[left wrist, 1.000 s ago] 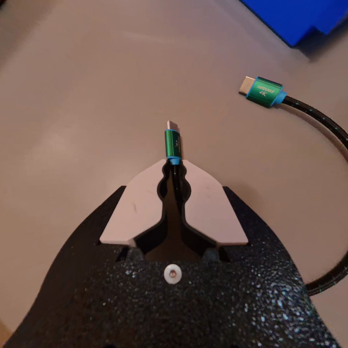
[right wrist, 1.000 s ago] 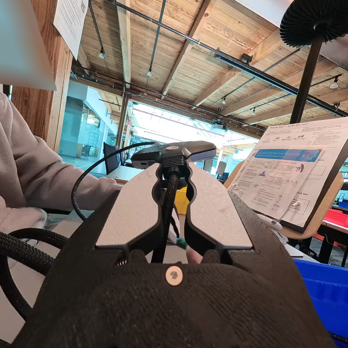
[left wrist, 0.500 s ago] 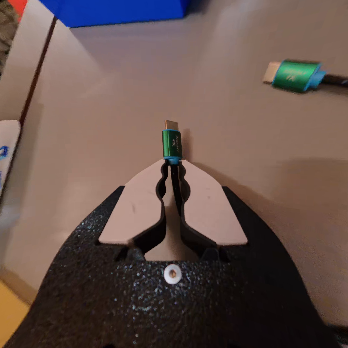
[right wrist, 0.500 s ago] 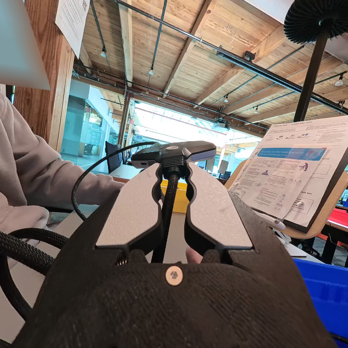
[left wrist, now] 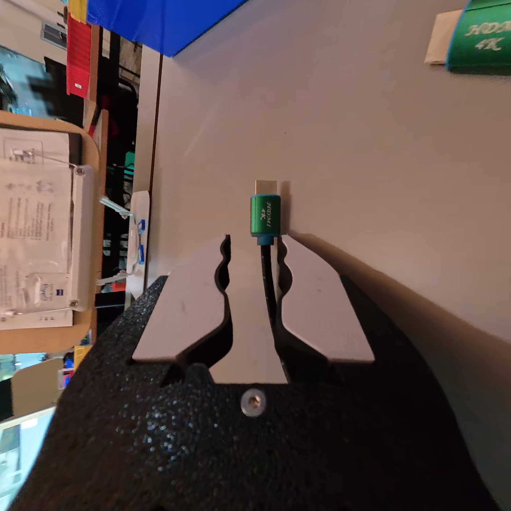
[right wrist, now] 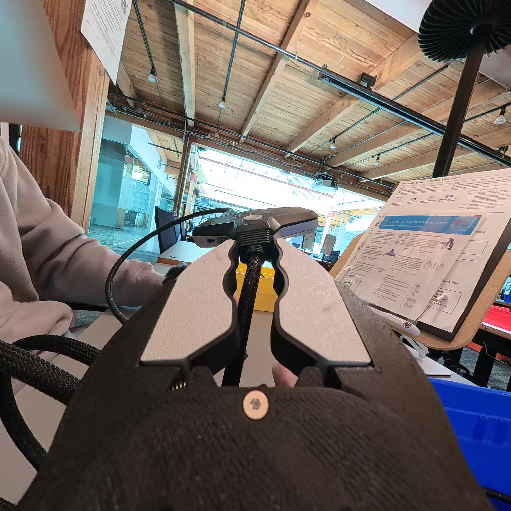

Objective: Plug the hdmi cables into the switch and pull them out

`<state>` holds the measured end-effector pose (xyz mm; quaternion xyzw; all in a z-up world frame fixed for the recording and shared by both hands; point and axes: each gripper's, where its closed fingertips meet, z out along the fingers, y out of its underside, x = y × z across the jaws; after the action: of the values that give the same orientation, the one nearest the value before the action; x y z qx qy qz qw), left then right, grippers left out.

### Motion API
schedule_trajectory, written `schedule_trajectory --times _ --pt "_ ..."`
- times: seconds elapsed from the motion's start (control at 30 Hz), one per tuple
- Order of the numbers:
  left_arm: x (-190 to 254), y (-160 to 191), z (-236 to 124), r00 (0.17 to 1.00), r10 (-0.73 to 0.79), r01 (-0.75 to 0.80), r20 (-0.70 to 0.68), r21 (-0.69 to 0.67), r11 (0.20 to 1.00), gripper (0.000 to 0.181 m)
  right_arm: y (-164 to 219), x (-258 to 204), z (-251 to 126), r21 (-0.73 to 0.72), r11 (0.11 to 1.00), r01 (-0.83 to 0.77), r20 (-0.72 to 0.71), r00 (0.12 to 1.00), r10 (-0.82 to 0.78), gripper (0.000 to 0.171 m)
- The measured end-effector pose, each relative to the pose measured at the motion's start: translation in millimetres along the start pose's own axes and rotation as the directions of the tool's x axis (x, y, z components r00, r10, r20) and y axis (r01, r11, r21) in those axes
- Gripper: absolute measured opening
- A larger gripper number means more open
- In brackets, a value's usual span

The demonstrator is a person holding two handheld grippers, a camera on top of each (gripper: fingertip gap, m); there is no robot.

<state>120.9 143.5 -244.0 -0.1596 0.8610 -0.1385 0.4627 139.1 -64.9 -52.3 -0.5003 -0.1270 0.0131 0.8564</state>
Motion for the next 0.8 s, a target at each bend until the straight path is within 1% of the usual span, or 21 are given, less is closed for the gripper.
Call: schedule_trajectory --times 0.13,0.2,0.3,0.5,0.63,0.7,0.8 --pt "0.7 -8.4 0.9 0.997 0.071 -0.071 0.027 -0.003 0.997 0.035 -1.1 -0.1 -0.7 0.005 1.000 0.000 0.001 1.000 0.000 0.022" --pt "-0.3 -10.2 3.4 0.993 0.105 -0.105 0.047 -0.010 0.994 0.033 -0.9 0.2 -0.8 0.005 1.000 -0.001 -0.001 1.000 0.001 0.022" --pt "0.8 -8.1 8.6 0.996 0.070 -0.069 0.047 -0.036 0.997 0.020 -0.9 -0.4 -0.9 0.005 1.000 0.000 0.002 1.000 0.000 0.022" --pt "-4.0 -3.9 12.3 0.994 0.069 -0.062 0.091 -0.074 0.995 0.020 -2.3 -0.5 -1.8 0.011 1.000 -0.001 0.003 1.000 0.001 0.022" --pt "-10.2 4.4 15.4 0.996 0.001 0.009 0.093 -0.111 0.994 0.020 -2.4 -0.4 -2.1 0.011 1.000 -0.001 0.003 1.000 0.001 0.022" --pt "-9.9 6.7 16.9 0.998 -0.033 0.039 0.055 -0.125 0.991 0.020 -2.8 -0.4 -2.1 0.015 1.000 -0.001 0.003 1.000 0.001 0.022" --pt "-10.9 9.2 19.3 0.978 -0.207 0.203 -0.023 -0.119 0.972 0.019 -2.9 -0.5 -2.4 0.015 1.000 -0.002 0.003 1.000 0.002 0.022"
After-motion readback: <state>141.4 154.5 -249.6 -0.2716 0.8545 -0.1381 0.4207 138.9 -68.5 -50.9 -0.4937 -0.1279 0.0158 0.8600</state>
